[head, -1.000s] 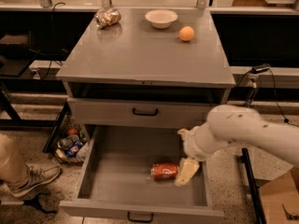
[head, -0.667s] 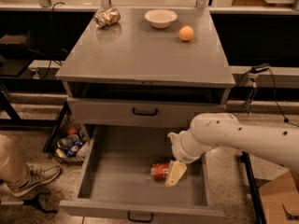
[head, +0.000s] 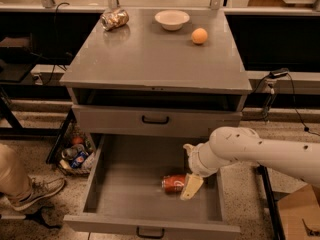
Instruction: Pick coke can from middle drawer and place on counter
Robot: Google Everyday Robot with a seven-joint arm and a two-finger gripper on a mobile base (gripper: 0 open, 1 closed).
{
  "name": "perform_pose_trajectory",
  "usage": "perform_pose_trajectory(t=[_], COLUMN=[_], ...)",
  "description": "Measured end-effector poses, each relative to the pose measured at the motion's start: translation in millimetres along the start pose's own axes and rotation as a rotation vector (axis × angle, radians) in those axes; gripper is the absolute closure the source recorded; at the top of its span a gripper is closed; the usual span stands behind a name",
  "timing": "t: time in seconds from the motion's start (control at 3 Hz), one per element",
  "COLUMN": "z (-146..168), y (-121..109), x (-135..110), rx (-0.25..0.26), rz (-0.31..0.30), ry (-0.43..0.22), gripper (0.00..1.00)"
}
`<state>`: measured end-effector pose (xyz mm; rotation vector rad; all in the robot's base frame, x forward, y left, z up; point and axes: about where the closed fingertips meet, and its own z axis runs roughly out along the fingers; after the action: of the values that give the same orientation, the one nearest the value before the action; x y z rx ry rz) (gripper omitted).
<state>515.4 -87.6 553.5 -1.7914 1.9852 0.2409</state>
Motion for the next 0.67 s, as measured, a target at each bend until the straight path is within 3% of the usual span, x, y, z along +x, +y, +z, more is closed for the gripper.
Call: perform_pose_trajectory(t=[0.67], z=[52], y=[-20], x=[48], rx=[0.032], rz=[-0.042], ry=[-0.051], gripper=[0.00])
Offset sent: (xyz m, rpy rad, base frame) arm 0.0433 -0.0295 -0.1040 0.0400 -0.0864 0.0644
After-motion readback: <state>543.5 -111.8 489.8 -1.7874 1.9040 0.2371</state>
